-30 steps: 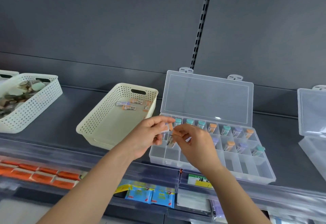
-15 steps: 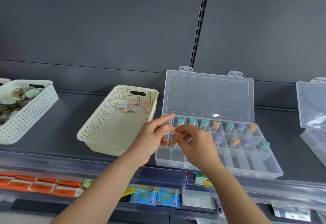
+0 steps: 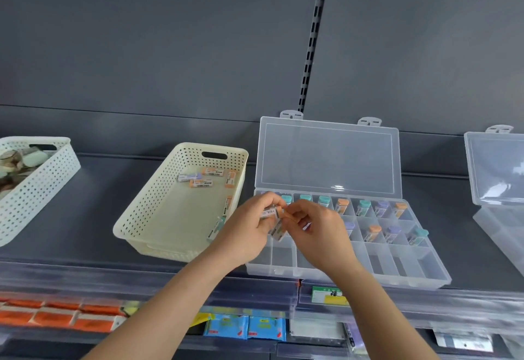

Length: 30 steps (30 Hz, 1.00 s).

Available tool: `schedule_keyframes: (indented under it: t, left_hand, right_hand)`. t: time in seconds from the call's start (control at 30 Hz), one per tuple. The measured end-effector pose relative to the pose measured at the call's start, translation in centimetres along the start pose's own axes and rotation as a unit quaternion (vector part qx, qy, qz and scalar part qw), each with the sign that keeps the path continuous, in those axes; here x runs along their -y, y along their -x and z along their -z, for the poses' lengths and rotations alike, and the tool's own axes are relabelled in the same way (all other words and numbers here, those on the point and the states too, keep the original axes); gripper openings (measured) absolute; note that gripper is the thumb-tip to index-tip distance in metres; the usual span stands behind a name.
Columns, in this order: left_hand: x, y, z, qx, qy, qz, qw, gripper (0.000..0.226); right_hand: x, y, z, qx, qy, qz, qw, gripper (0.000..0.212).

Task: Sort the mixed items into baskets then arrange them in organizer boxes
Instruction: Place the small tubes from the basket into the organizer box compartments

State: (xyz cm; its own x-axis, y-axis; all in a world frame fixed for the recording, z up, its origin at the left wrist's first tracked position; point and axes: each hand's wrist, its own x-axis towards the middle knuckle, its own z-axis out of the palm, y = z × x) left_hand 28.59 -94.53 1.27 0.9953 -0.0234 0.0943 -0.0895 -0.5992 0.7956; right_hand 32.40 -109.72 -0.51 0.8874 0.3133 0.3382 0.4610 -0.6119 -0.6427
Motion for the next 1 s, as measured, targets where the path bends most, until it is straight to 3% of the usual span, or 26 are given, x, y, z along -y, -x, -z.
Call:
schedule_keyframes:
  t: [0.2,0.33,0.63,1.0]
  left_hand:
    - [-0.2,-0.4,0.5,-0.064,-0.107,-0.031,0.992,0.017]
    - [0.1,-0.3,0.8,-0.037,-0.100,-0.019,0.994,0.012]
    - [1.8,0.5,-0.5,0.069,-0.269,-0.033,0.960,0.015]
    - [2.2,1.3,-1.0,0.036,-0.309,-0.056,0.949,0.009]
  right_hand:
    - [-0.2,-0.2,0.5,0.003,0.012,0.007,1.000,0.009]
    - [-0.5,0.1,0.6,0.053,0.042,0.015,0.998,0.008]
    - [-1.0,1.2,-0.5,0.113,0.111,0.030,0.987,0.014]
    - [-1.1,1.7,-0.8,0.142,0.153,0.047,0.977,0.015]
